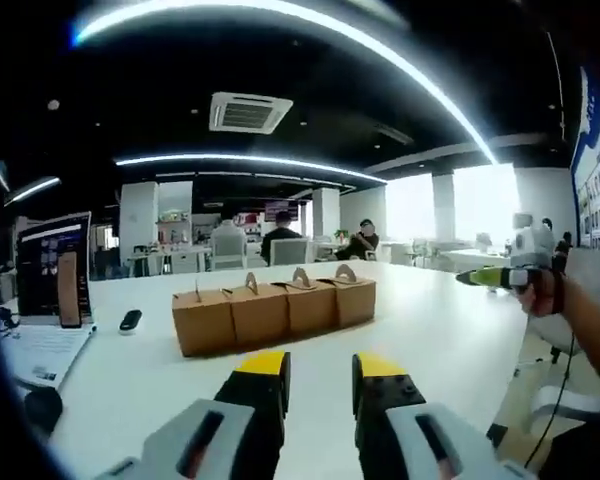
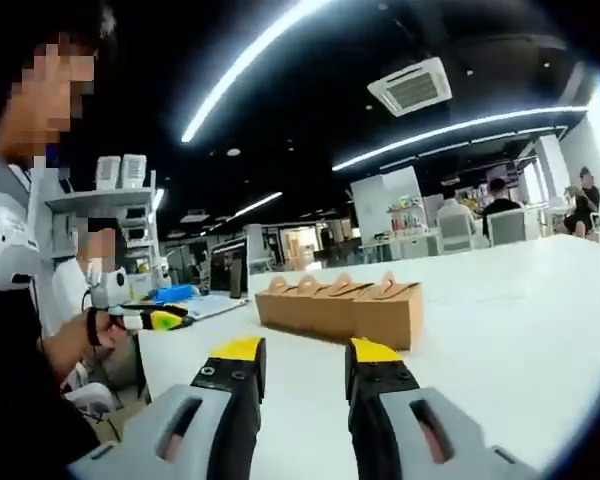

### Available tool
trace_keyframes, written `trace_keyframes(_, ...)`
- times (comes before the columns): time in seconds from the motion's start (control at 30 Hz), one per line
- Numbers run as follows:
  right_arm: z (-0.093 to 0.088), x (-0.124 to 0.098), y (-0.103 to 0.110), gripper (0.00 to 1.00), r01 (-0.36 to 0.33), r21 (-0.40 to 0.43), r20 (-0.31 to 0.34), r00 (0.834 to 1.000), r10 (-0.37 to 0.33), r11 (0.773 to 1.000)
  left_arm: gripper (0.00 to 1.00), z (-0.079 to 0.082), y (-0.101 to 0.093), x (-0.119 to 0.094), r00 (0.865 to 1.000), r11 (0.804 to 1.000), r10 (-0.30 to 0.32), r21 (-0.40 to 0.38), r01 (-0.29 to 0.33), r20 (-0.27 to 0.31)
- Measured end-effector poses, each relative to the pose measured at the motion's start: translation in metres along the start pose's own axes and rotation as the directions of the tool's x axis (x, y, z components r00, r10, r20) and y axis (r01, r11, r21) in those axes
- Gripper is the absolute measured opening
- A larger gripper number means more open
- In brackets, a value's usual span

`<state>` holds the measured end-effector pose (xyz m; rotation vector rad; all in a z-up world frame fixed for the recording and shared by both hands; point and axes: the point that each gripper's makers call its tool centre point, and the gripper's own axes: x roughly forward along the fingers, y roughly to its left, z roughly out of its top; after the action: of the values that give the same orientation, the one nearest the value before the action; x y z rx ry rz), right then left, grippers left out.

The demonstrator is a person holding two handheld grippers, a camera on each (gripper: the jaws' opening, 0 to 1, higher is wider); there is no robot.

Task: Pick up one paper box from the group, open the paper box, and remove the item inside

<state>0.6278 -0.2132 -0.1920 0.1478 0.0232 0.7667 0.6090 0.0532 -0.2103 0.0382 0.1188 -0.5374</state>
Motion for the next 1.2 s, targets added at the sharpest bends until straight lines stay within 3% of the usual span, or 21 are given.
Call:
trace_keyframes(0.17, 0.002, -0.01, 0.012, 0.33, -0.035, -0.027, 0.015, 0.999, 0.035, 0.999, 0.27, 0.005, 0.005, -0.006, 0.999, 0.999, 0.034, -0.002, -0.034, 0.008)
trace_keyframes(0.33, -0.01, -0.023, 0.006, 0.33, -0.002, -0.074, -0.066, 0.998, -0.003, 0.997, 0.27, 0.001, 0.004, -0.008, 0.999, 0.998, 0.053, -0.017, -0.052, 0.013)
trace_keyframes(0.6, -0.004, -0.035, -0.001, 0.33, 0.044, -0.094, -0.093, 0.994, -0.052, 0.995, 0.27, 0.001, -0.006, -0.011, 1.0, 1.0, 0.003, -0.017, -0.003, 0.014)
trace_keyframes(0.7, 0.002, -0.029, 0.002, 0.33, 0.044, -0.098, -0.097, 0.994, -0.053, 0.994, 0.27, 0.01, -0.007, -0.011, 1.0, 0.999, -0.02, 0.049, 0.019, 0.021)
trace_keyframes(0.87, 0.015, -0.011, 0.014, 0.33, 0.017, -0.128, -0.106, 0.994, -0.031, 0.992, 0.26, 0.024, -0.007, -0.012, 0.997, 0.998, -0.057, 0.04, 0.055, 0.052)
trace_keyframes(1.03, 0.027, 0.011, 0.022, 0.33, -0.002, -0.142, -0.075, 0.997, -0.008, 0.99, 0.26, 0.014, -0.003, -0.011, 0.998, 0.999, -0.048, -0.015, 0.049, 0.036)
trace_keyframes(1.2, 0.033, 0.034, 0.018, 0.33, -0.014, -0.173, -0.097, 0.995, -0.003, 0.985, 0.27, -0.002, 0.003, -0.012, 1.0, 0.999, -0.023, -0.038, 0.023, 0.008)
